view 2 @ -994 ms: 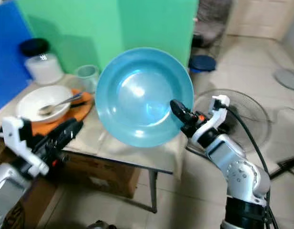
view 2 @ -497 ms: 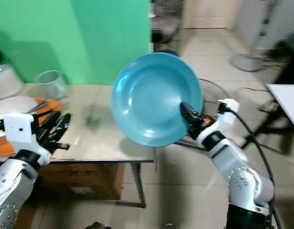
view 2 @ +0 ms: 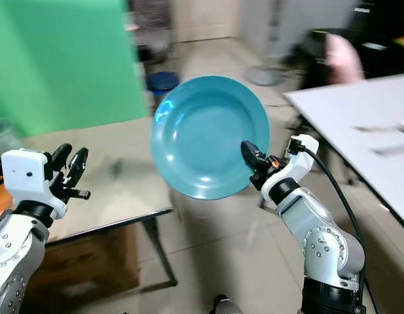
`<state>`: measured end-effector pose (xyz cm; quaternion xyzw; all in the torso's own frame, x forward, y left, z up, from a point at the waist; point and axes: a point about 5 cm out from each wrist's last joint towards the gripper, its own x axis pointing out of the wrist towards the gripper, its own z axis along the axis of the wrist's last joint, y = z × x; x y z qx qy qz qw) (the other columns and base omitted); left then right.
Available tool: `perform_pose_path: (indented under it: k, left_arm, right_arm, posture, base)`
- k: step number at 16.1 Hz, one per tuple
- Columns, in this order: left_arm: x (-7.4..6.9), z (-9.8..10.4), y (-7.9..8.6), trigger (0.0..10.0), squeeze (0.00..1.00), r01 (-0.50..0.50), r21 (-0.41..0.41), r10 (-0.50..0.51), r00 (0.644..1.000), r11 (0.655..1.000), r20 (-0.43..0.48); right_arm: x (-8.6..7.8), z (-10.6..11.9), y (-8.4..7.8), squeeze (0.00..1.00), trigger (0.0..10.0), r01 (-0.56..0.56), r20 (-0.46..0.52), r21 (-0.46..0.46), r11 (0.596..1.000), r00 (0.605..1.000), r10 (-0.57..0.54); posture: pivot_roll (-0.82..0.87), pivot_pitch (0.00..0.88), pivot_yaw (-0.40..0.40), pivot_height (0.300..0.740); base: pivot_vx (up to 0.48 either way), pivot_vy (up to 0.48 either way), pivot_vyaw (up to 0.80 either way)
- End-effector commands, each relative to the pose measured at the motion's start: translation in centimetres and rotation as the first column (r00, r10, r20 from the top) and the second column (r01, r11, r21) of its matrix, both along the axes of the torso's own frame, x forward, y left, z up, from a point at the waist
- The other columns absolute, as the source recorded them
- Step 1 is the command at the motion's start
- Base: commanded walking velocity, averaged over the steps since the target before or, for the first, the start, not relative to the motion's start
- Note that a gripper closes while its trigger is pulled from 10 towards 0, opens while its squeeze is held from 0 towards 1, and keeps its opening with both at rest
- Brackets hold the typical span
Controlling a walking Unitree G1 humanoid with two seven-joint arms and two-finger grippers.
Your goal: Setting the table
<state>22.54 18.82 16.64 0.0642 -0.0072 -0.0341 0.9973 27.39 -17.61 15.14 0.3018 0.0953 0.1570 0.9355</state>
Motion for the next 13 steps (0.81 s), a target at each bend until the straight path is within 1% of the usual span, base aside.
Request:
perform_pose_path:
  k: [1, 2, 3, 5, 6, 7, 8, 9, 11, 13]
  left_arm:
    - [0.1, -0.6, 0.1, 10.0, 0.00, 0.008, 0.008, -0.008, 0.999, 1.000, -0.041]
    - [0.1, -0.6, 0.0, 10.0, 0.00, 0.010, 0.015, -0.009, 0.999, 1.000, -0.044]
    - [0.1, -0.8, -0.1, 10.0, 0.00, -0.014, 0.021, 0.015, 0.999, 1.000, -0.033]
    - [0.0, -0.9, -0.3, 10.0, 0.00, -0.025, -0.009, 0.025, 0.999, 1.000, -0.031]
    - [0.1, -0.8, -0.3, 10.0, 0.00, -0.032, -0.013, 0.032, 0.999, 0.999, -0.024]
    - [0.1, -0.7, -0.2, 10.0, 0.00, -0.052, 0.007, 0.052, 0.999, 0.999, -0.013]
    - [0.1, -0.7, -0.2, 10.0, 0.00, -0.064, 0.009, 0.065, 0.998, 0.998, -0.005]
    - [0.1, -0.8, 0.0, 10.0, 0.00, -0.089, -0.023, 0.089, 0.996, 0.996, -0.008]
    - [-0.1, -0.7, 0.1, 10.0, 0.00, -0.095, -0.015, 0.095, 0.995, 0.995, 0.004]
    - [-0.2, -0.6, 0.1, 10.0, 0.00, -0.091, -0.035, 0.092, 0.996, 0.995, 0.012]
  right_arm:
    - [0.1, 1.0, -0.3, 0.00, 10.0, 0.030, 0.049, -0.005, 1.000, 0.998, -0.030]
    - [0.1, 1.0, -0.3, 0.00, 10.0, 0.032, 0.048, -0.006, 0.999, 0.998, -0.031]
    - [0.0, 1.1, -0.5, 0.00, 10.0, 0.047, 0.047, -0.043, 0.998, 0.998, -0.045]
    - [0.1, 1.2, -0.5, 0.00, 10.0, 0.053, 0.054, -0.100, 0.994, 0.997, -0.047]
    - [0.2, 1.3, -0.4, 0.00, 10.0, 0.053, 0.056, -0.107, 0.993, 0.997, -0.047]
    - [0.3, 1.5, -0.3, 0.00, 10.0, 0.059, 0.057, -0.110, 0.992, 0.997, -0.053]
    - [0.3, 1.5, -0.2, 0.00, 10.0, 0.058, 0.059, -0.114, 0.992, 0.997, -0.052]
    - [0.4, 1.7, 0.0, 0.00, 10.0, 0.057, 0.061, -0.111, 0.992, 0.997, -0.050]
    - [0.5, 1.9, 0.3, 0.00, 10.0, 0.065, 0.065, -0.111, 0.992, 0.996, -0.058]
    - [0.5, 1.9, 0.5, 0.00, 10.0, 0.071, 0.067, -0.112, 0.991, 0.996, -0.063]
  posture:
    - [-0.08, 0.000, 0.075, 0.740]
    - [-0.08, 0.000, 0.076, 0.740]
    - [-0.09, 0.000, 0.073, 0.740]
    - [-0.09, 0.000, 0.066, 0.740]
    - [-0.09, 0.000, 0.060, 0.740]
    - [-0.09, 0.000, 0.056, 0.740]
    - [-0.09, 0.000, 0.050, 0.740]
    - [-0.09, 0.000, 0.045, 0.740]
    - [-0.09, 0.000, 0.034, 0.740]
    - [-0.09, 0.000, 0.025, 0.740]
  base:
    - [0.000, 0.000, -0.78]
    - [0.000, 0.000, -0.78]
    - [0.000, 0.000, -0.78]
    - [0.000, 0.000, -0.78]
    - [0.000, 0.000, -0.78]
    - [0.000, 0.000, -0.78]
    - [0.000, 0.000, -0.78]
    - [0.000, 0.000, -0.78]
    - [0.000, 0.000, -0.78]
    - [0.000, 0.000, -0.78]
